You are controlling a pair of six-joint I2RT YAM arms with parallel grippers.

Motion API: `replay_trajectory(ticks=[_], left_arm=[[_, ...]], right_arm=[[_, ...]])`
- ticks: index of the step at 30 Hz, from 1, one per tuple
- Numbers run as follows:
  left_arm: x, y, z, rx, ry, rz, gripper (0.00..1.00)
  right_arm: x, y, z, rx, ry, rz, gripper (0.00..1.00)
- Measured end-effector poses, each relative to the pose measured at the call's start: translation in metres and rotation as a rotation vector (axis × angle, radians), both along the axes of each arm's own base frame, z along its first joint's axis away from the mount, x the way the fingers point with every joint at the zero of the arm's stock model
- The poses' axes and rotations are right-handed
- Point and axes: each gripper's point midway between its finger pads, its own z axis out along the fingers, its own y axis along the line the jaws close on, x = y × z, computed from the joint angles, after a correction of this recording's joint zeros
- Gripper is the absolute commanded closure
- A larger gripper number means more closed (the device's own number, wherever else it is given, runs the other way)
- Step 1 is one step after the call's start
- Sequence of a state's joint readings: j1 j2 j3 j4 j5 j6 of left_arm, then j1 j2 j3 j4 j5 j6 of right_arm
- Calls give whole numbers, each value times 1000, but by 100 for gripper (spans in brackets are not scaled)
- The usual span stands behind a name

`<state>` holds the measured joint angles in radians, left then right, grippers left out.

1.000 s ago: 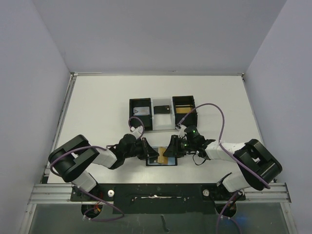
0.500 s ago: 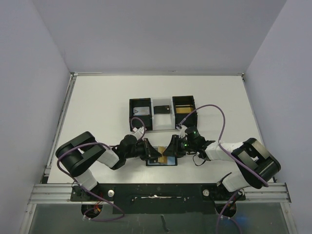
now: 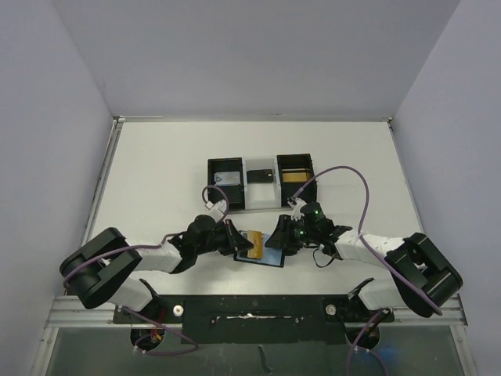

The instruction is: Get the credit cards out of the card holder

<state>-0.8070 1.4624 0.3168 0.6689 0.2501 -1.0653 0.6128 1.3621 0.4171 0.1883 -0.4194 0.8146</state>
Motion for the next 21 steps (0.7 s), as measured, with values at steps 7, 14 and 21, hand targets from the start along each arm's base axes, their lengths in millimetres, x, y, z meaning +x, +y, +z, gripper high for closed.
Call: replay_trajectory(ticks=[7, 14, 21], left_arm=[[2, 14, 10, 53, -45, 32, 100], [16, 34, 41, 57, -141, 143, 100], [16, 66, 37, 102, -168, 244, 100]], right_arm=[[14, -3, 31, 14, -101, -22, 53], [24, 5, 51, 45, -151, -21, 62], [26, 29, 36, 12, -95, 33, 63]])
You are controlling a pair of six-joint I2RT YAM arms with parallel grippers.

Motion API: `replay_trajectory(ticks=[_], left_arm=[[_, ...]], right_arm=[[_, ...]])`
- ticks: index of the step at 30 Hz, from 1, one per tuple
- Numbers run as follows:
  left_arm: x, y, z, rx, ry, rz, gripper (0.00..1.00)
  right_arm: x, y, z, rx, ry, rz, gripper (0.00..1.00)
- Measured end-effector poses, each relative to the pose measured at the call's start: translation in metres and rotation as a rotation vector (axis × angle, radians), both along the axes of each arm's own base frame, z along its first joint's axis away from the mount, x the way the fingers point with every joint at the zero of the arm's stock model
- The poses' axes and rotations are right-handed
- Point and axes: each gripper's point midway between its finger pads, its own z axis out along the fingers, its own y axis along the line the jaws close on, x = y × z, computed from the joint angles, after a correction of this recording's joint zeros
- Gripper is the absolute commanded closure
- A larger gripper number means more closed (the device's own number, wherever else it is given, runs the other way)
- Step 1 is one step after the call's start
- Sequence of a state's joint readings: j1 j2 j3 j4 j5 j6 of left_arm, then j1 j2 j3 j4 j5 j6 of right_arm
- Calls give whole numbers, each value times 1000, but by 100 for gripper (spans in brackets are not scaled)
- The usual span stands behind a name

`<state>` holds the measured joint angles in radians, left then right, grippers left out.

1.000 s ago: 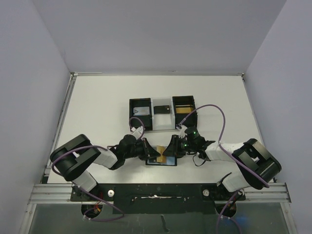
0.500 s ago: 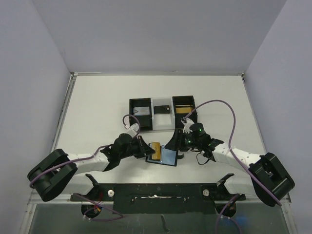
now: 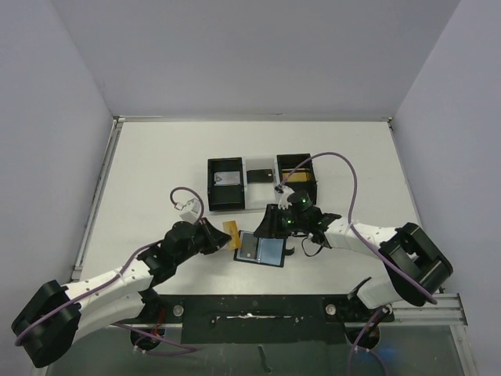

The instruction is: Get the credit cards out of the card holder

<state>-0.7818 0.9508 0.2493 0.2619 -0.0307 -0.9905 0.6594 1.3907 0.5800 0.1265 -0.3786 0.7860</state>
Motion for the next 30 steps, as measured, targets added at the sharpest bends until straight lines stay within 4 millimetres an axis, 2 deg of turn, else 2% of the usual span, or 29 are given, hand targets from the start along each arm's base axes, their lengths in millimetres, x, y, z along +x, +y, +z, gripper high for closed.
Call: replay_trajectory(ticks=[6, 9, 11, 16, 19, 20, 21, 22, 25, 28, 30], left_arm=[[-3, 15, -7, 22, 7, 39, 100], [-3, 17, -8, 28, 10, 45, 100], [-3, 18, -9, 30, 13, 47, 100], [-3, 17, -11, 37, 17, 38, 100], [-4, 13, -12, 32, 18, 17, 100], [-5, 10, -10, 24, 14, 5, 100], [-5, 8, -9, 18, 9, -6, 100], [-5, 6, -8, 11, 4, -17, 100], [-6, -3, -3, -15, -16, -61, 100], [-7, -13, 4, -55, -34, -106, 100], [-8, -21, 10, -87, -51, -137, 100]], right_arm=[[-5, 17, -21, -80, 35, 52, 63], [-7, 7, -40, -171, 51, 39, 61], [-7, -1, -44, -218, 52, 35, 59], [6, -9, -26, -270, -36, 32, 41], [15, -13, 6, -217, -115, 4, 23], [21, -16, 19, -190, -149, -19, 11], [27, -19, 29, -168, -177, -43, 4], [32, -25, 37, -144, -200, -71, 1], [42, -46, 44, -94, -229, -153, 2], [43, -68, 36, -62, -208, -230, 2], [39, -73, 32, -32, -195, -240, 2]])
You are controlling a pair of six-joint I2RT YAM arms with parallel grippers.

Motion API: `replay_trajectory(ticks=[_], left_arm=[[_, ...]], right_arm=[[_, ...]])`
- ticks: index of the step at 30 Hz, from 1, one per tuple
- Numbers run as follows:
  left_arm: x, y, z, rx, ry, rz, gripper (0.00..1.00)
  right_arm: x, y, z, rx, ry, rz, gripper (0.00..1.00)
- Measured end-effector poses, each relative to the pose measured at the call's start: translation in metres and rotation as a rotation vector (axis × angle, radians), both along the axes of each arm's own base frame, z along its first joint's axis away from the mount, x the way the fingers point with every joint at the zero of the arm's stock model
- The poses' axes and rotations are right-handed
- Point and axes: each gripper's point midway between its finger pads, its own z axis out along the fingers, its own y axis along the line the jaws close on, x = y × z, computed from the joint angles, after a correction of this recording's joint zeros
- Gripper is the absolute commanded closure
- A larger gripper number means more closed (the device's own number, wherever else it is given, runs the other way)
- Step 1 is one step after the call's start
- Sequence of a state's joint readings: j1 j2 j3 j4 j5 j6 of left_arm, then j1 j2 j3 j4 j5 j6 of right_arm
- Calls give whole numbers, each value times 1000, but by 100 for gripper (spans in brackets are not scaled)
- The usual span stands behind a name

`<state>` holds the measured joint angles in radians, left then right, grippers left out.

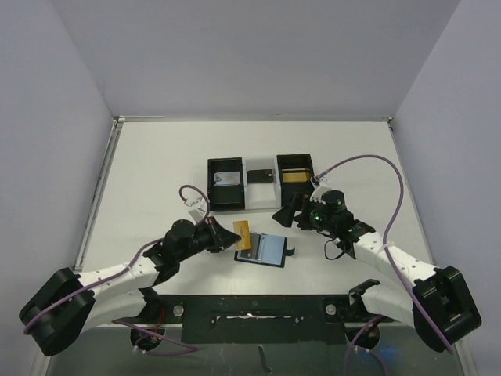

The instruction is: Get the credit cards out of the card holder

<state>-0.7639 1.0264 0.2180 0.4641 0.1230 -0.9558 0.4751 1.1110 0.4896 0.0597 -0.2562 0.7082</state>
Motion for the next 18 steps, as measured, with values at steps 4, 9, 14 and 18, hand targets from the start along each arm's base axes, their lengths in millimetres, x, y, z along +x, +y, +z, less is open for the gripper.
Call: replay_trajectory(ticks=[4, 9, 14, 18], left_arm=[[-2, -12, 11, -56, -31, -54, 100], [-3, -22, 27, -127, -73, -99, 100], [-4, -29, 47, -199, -118, -132, 100], [-6, -32, 58, -235, -147, -153, 100]], right_arm=[[-8, 8, 11, 103, -36, 45, 7], [-19, 25, 28, 240, -68, 142, 27], [-33, 43, 44, 370, -75, 263, 42], [-41, 52, 56, 435, -88, 343, 47]])
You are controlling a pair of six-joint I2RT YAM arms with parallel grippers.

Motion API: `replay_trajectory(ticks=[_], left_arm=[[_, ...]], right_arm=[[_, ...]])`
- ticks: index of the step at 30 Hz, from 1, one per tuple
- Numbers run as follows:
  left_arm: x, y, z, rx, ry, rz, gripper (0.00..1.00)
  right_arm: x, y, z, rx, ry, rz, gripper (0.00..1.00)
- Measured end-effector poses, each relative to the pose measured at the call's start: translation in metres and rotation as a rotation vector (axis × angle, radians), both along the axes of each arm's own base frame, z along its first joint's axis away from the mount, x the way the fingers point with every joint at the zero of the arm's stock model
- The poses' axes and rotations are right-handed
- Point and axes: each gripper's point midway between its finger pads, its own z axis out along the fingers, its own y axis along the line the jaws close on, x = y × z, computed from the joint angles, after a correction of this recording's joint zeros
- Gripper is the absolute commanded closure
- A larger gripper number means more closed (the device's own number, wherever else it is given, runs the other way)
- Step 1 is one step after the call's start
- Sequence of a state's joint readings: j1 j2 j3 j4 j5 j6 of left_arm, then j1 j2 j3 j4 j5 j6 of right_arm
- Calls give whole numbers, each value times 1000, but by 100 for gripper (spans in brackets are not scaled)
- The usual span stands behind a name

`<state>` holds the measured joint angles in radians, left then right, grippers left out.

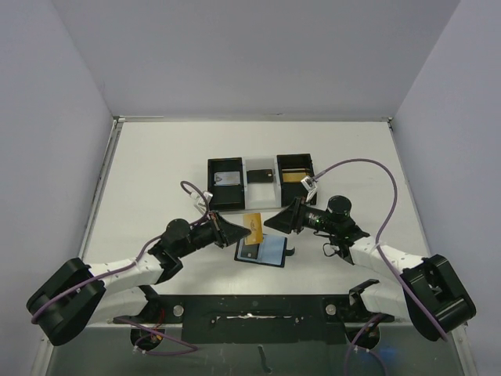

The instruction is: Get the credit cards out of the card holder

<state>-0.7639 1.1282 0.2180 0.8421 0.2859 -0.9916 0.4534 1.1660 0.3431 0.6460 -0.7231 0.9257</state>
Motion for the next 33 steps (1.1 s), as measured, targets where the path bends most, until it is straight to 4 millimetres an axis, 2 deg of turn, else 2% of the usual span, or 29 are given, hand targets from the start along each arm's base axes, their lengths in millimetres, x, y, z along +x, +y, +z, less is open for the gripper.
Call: replay_trajectory(ticks=[8, 15, 21, 27, 30, 33], left_arm=[[-5, -6, 13, -57, -27, -49, 100], [-9, -10, 20, -83, -37, -84, 100], [-10, -11, 25, -99, -42, -89, 100], [-12, -8, 35, -122, -69, -85, 100], [-11, -6, 36, -121, -76, -80, 66], [-10, -4, 31, -92, -69, -66, 42]], right_arm=[[-17, 14, 7, 28, -11, 113, 51], [-21, 28, 22, 47, -43, 174, 72], [-26, 29, 21, 53, -29, 206, 75], [-31, 30, 31, 85, -51, 238, 98], [-33, 30, 36, 103, -62, 254, 100], [-34, 29, 37, 97, -70, 257, 100]])
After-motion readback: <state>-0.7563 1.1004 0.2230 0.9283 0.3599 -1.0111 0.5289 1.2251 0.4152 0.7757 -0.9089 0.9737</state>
